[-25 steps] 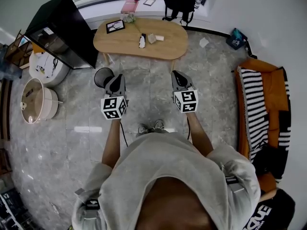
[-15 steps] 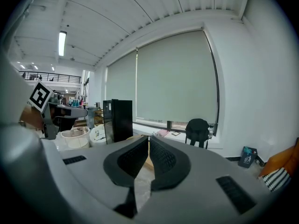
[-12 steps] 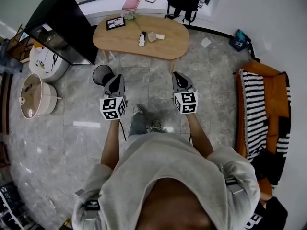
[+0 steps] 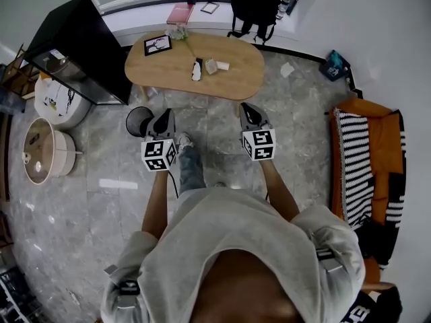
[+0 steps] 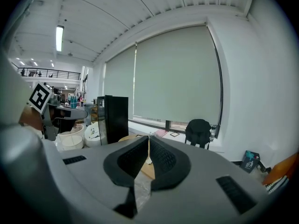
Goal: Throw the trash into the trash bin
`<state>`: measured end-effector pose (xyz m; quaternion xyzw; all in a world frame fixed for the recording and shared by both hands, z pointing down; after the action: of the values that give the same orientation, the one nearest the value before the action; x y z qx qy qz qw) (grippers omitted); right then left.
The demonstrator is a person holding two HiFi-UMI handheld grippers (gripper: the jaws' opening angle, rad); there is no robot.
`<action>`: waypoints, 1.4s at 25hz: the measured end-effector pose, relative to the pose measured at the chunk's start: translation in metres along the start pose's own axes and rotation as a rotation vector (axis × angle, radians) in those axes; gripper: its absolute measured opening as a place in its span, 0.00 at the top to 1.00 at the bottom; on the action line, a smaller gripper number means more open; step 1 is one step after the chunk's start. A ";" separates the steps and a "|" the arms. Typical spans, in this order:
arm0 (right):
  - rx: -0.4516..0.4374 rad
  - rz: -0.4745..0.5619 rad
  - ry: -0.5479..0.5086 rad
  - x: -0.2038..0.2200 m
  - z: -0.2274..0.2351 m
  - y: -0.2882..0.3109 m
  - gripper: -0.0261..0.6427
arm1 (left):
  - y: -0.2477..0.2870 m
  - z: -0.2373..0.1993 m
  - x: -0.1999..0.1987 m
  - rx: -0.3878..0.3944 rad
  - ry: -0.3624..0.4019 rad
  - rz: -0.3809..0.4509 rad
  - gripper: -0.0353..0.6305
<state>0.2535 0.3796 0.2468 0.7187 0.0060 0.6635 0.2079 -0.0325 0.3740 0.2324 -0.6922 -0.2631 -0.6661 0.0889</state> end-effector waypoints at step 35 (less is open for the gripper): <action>0.033 -0.190 0.029 -0.081 0.012 0.346 0.92 | 0.284 -0.240 -0.058 0.122 -0.083 -0.093 0.92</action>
<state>0.1626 0.0371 0.2760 0.7085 0.0882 0.6509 0.2581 -0.1046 0.0060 0.2636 -0.6997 -0.3385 -0.6228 0.0891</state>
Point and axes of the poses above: the fingertips, and each gripper's own axes: y forward along the fingers, z to its right, x out of its underside, the point moved 6 cm from there along -y, backward along the fingers, and after that the axes turned 4 degrees about x, right-handed, at the moved point
